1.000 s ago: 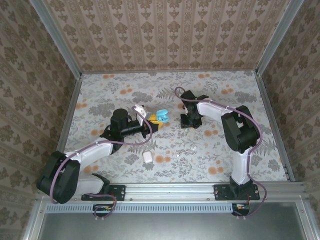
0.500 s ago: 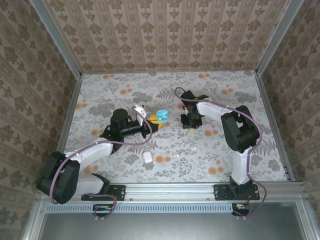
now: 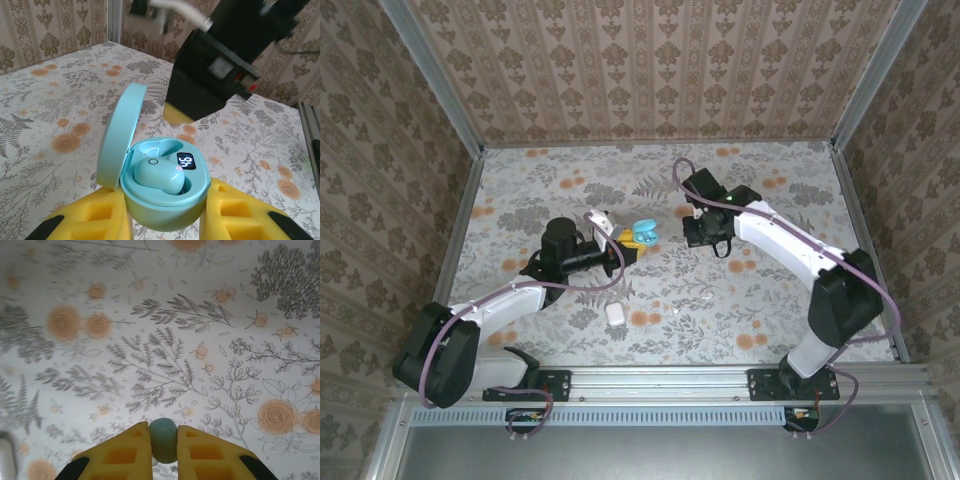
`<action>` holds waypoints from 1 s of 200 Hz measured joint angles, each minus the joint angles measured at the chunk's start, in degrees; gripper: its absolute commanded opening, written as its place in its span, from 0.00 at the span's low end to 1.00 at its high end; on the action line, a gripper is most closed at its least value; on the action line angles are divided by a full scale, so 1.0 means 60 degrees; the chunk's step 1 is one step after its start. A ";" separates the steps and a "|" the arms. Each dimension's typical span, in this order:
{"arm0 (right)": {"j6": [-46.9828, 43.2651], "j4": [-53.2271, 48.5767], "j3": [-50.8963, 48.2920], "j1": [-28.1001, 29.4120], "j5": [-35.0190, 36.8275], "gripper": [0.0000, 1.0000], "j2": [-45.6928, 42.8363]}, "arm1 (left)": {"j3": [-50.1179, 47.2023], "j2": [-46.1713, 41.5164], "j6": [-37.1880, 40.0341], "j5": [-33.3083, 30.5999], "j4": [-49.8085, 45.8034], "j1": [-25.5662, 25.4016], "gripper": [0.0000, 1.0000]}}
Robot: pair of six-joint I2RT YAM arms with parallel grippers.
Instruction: Insert the wireless bluetooth earbuds into the charging case
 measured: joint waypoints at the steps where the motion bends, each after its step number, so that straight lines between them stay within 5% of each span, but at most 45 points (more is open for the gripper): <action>1: 0.0004 0.0000 0.0000 0.0018 0.0007 0.15 -0.0029 | 0.0000 0.0000 0.0000 0.0000 0.0000 0.0000 0.23; 94: 0.0270 0.0302 -0.0011 0.1938 0.1133 0.15 -0.1774 | 0.0189 -0.0015 -0.0004 0.0102 0.0124 -0.0175 0.23; 200: 0.0219 0.0455 0.0787 0.2182 0.1242 0.15 -0.1337 | 0.0197 -0.0015 -0.0004 0.0211 0.0219 -0.0317 0.23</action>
